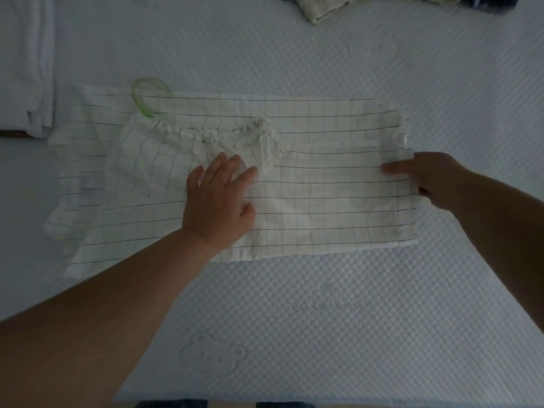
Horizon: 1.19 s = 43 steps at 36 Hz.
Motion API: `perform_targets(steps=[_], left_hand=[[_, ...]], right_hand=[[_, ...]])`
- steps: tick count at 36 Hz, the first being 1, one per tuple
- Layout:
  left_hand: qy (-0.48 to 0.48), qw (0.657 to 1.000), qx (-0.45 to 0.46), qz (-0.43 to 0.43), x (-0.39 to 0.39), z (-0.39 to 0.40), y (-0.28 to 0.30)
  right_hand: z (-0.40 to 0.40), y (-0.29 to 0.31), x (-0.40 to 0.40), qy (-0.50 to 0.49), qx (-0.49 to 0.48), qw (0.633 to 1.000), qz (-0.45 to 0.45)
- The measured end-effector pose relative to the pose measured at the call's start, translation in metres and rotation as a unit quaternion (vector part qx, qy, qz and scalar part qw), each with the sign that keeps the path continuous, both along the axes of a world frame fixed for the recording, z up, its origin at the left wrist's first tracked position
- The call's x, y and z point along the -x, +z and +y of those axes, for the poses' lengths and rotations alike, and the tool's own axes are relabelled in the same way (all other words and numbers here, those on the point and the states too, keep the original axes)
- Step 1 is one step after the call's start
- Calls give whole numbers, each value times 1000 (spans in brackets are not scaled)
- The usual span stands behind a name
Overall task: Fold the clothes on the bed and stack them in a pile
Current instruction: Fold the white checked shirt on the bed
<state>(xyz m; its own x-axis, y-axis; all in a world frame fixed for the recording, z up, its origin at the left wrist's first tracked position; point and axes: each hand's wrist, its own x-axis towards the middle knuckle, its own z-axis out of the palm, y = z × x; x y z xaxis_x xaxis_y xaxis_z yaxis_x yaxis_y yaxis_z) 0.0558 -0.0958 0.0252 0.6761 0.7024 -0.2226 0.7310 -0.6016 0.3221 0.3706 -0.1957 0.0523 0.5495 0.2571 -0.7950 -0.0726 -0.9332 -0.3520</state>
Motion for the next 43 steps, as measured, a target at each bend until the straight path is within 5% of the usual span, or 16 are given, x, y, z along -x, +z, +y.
perform_targets(steps=[7, 10, 16, 18, 23, 25, 27, 32, 36, 37, 40, 43], left_hand=[[5, 994, 100, 34, 2, 22, -6], [81, 977, 186, -61, 4, 31, 7], [303, 884, 272, -228, 40, 48, 37], [390, 815, 329, -273, 59, 58, 42], [562, 548, 527, -326, 114, 85, 45], [560, 472, 583, -351, 138, 95, 43], [526, 432, 616, -398, 160, 103, 40], [493, 531, 616, -308, 191, 110, 30], [432, 759, 456, -167, 185, 111, 24], [414, 789, 422, -166, 184, 110, 21], [388, 815, 381, -199, 186, 106, 19], [375, 846, 314, -211, 194, 102, 21]], right_hand=[[15, 52, 28, 20, -121, 988, 95], [32, 85, 54, 38, -168, 976, 136], [80, 137, 142, 145, -246, 947, 149], [101, 140, 177, 167, -261, 942, 130], [161, 105, 265, 180, -266, 939, 127], [183, 86, 300, 190, -264, 936, 136], [200, 65, 332, 201, -246, 936, 154], [205, 20, 373, 287, -218, 930, 71], [180, 10, 362, 357, -245, 892, -129], [172, 10, 355, 375, -248, 875, -180], [150, 8, 329, 412, -232, 834, -286], [136, 5, 305, 423, -158, 837, -308]])
